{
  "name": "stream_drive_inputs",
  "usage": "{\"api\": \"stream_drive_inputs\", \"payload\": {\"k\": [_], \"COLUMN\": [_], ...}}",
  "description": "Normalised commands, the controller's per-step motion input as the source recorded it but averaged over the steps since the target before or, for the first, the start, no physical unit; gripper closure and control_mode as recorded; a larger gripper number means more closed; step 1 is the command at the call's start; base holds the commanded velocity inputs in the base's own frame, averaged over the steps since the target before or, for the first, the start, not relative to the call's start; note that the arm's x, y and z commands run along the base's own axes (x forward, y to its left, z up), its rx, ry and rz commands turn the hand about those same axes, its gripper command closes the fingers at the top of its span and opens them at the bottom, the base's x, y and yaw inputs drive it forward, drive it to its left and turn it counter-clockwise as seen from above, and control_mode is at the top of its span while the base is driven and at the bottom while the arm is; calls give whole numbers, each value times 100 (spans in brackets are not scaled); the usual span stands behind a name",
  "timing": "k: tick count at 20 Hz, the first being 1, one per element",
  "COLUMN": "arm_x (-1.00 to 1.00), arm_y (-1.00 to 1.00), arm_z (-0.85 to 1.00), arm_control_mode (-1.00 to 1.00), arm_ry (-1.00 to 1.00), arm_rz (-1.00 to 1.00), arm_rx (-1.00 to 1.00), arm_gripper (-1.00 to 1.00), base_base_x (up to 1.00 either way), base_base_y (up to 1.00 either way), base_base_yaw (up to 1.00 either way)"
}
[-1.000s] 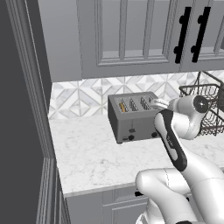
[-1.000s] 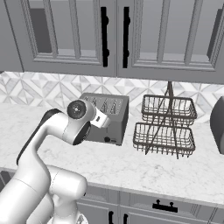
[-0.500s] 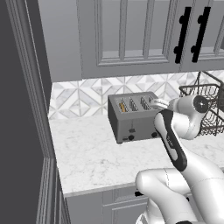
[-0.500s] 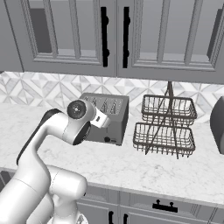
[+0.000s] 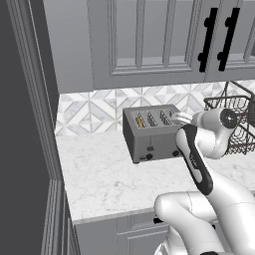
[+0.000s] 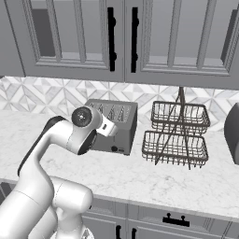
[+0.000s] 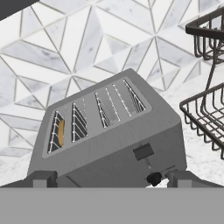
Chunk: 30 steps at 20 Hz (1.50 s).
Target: Start the toaster. Once the lever pops up, take the bread to the plate on the dining counter.
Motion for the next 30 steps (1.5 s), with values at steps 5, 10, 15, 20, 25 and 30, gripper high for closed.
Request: {"api": "stream_drive_inputs", "payload": {"k": [5,10,15,20,25,30], "arm_x": [0,0,0,0,0,0], "arm_y": [0,0,0,0,0,0], "arm_z": [0,0,0,0,0,0], "arm_control_mode": [-100,-100,-100,-100,-100,-100], "arm_ry": [0,0,0,0,0,0], "arm_rz": [0,0,0,0,0,0], "arm_rx": [0,0,0,0,0,0], "arm_gripper": [-100,-100,-100,-100,-100,-100], "base_base_x": [0,0,0,0,0,0], "base_base_y": [0,0,0,0,0,0], "base_base_yaw": [0,0,0,0,0,0]}}
